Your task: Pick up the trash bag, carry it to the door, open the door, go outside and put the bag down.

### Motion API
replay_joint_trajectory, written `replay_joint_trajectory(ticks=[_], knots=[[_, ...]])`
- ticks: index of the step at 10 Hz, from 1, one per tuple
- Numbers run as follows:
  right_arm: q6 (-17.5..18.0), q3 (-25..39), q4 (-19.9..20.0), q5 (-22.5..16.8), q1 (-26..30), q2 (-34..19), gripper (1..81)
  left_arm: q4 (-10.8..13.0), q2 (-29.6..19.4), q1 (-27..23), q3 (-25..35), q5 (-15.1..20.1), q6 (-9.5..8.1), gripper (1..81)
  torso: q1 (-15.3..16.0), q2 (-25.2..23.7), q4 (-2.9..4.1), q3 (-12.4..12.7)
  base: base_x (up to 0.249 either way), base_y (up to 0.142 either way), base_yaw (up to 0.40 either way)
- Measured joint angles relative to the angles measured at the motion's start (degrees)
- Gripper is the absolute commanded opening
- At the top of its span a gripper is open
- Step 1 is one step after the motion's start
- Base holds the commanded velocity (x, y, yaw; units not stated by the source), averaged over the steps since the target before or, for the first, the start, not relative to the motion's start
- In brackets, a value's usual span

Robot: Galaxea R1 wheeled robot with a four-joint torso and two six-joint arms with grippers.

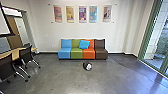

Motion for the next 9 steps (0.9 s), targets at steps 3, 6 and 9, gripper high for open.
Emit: replay_joint_trajectory(ticks=[3,6,9], knots=[[0.0,0.0,0.1,-0.1,0.6,0.1,81.1,0.0,-0.1,0.0,-0.1,1.2,0.00,81.1,0.0,0.0,0.00,0.0,0.135,0.000,0.000],[0.0,0.0,0.1,-0.1,0.6,0.2,81.1,0.0,0.2,0.0,-0.2,1.2,0.00,81.1,0.0,0.0,0.00,0.0,0.135,0.000,0.000],[0.0,-0.1,0.1,-0.1,0.6,0.4,81.1,0.0,0.2,0.0,-0.2,1.2,0.00,81.1,0.0,0.0,0.00,0.0,0.135,0.000,0.000]])
